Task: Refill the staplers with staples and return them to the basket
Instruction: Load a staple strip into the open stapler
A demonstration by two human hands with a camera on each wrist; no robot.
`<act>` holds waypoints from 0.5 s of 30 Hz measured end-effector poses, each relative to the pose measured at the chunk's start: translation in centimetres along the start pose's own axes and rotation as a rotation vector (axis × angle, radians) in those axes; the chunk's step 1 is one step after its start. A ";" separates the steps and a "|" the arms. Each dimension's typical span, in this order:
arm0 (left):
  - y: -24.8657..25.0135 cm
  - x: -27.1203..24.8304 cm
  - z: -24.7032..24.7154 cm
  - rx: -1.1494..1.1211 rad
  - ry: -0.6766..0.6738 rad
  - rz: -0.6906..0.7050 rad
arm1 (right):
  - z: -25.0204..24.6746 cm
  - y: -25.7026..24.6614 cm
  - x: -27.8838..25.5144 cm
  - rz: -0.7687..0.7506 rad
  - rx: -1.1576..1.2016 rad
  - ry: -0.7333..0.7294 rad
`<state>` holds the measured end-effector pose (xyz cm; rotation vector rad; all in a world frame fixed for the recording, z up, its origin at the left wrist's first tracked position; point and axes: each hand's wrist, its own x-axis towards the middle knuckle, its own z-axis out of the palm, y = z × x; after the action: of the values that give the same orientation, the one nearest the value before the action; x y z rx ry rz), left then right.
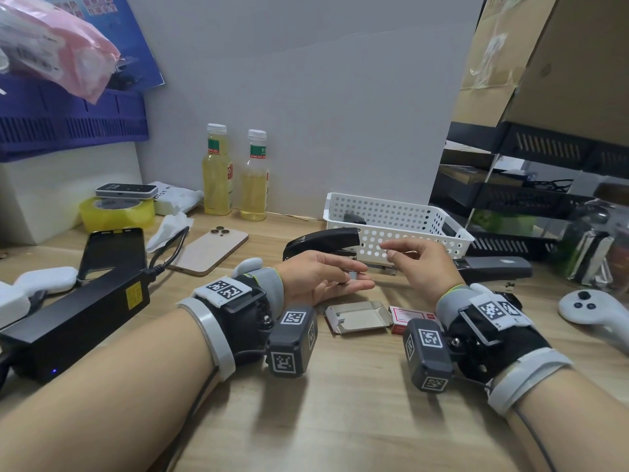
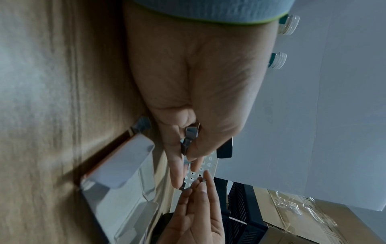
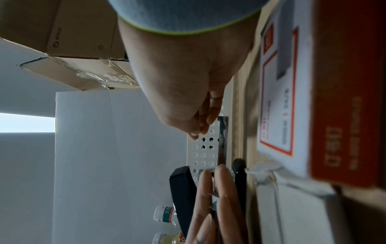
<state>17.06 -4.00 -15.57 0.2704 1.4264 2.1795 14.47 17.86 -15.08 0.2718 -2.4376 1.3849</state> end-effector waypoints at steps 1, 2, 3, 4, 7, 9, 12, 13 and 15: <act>0.0 0.0 0.0 0.002 -0.002 0.001 | 0.0 0.0 0.0 0.007 0.014 0.006; -0.1 0.0 0.0 0.001 -0.002 0.002 | 0.1 0.0 0.1 0.013 0.031 0.013; -0.1 0.0 0.0 -0.001 -0.001 0.004 | 0.1 0.1 0.2 0.020 0.057 0.018; -0.1 0.0 0.0 -0.003 0.001 0.007 | 0.2 0.1 0.2 0.036 0.090 0.021; -0.1 0.1 -0.1 0.009 0.005 0.011 | 0.3 0.0 0.3 0.069 0.173 0.019; 0.0 0.1 -0.1 0.016 0.004 0.010 | 0.2 0.1 0.3 0.059 0.161 0.026; -0.2 0.1 0.0 0.005 0.002 0.016 | 0.1 0.4 0.4 0.002 0.080 0.031; -0.2 0.1 0.0 -0.002 0.002 0.027 | 0.1 0.5 0.5 -0.016 0.064 0.038; -0.4 0.1 0.1 -0.008 -0.002 0.038 | 0.2 0.5 0.5 -0.033 0.045 0.060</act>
<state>17.17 -3.76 -15.88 0.2982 1.4218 2.2144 13.83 17.99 -15.42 0.2753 -2.3457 1.4144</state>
